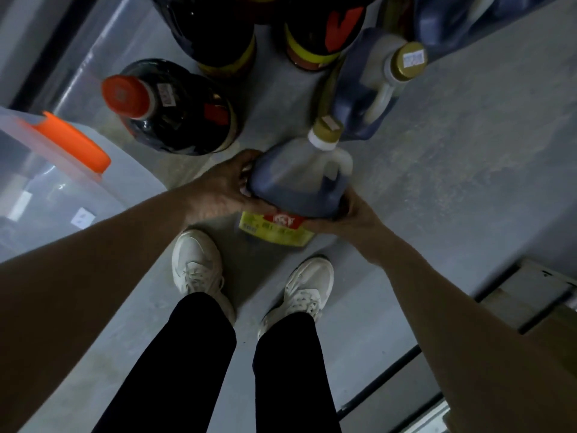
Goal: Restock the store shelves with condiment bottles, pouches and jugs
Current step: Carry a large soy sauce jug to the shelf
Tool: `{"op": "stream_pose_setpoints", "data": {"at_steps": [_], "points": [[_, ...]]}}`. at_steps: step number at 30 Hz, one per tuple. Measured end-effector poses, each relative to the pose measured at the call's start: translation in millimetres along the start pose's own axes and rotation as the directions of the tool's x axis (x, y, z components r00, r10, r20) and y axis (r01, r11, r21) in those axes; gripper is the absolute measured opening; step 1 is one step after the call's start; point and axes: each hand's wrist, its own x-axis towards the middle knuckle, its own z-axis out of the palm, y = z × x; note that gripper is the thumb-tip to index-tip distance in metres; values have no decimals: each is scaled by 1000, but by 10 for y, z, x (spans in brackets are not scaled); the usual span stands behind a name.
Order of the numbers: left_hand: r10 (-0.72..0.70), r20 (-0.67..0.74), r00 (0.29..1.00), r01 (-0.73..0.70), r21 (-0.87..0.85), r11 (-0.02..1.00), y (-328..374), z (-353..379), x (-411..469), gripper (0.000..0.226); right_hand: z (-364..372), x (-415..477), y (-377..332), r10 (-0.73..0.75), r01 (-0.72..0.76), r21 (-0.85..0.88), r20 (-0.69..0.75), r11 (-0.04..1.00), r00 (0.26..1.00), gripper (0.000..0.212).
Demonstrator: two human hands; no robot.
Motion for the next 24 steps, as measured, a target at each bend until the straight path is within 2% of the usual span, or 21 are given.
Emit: {"op": "stream_pose_setpoints", "data": {"at_steps": [2,5,8,10,14,21,24], "points": [[-88,63,994,94,-114,989,-1,101,-139,76,66,-219,99,55,-50,185,-18,981,998,75],[-136,15,991,136,-224,965,98,284,-332,67,204,-488,142,129,-97,425,-46,900,991,65],[-146,-24,989,133,-294,947,317,408,-553,76,294,-744,-20,150,-83,517,-90,852,985,50],[-157,-57,986,132,-309,942,518,447,-735,79,338,-937,-202,152,-69,531,-113,845,982,52],[-149,-80,986,111,-357,928,945,400,-1127,62,427,-1345,-621,139,-35,517,-164,855,976,60],[-85,-185,979,15,-348,938,1849,273,-2009,73,640,-2250,-1625,60,54,443,-239,895,969,68],[-19,-257,966,-67,-320,945,2232,250,-2423,57,700,-2708,-2094,22,100,419,-277,903,961,64]]}}
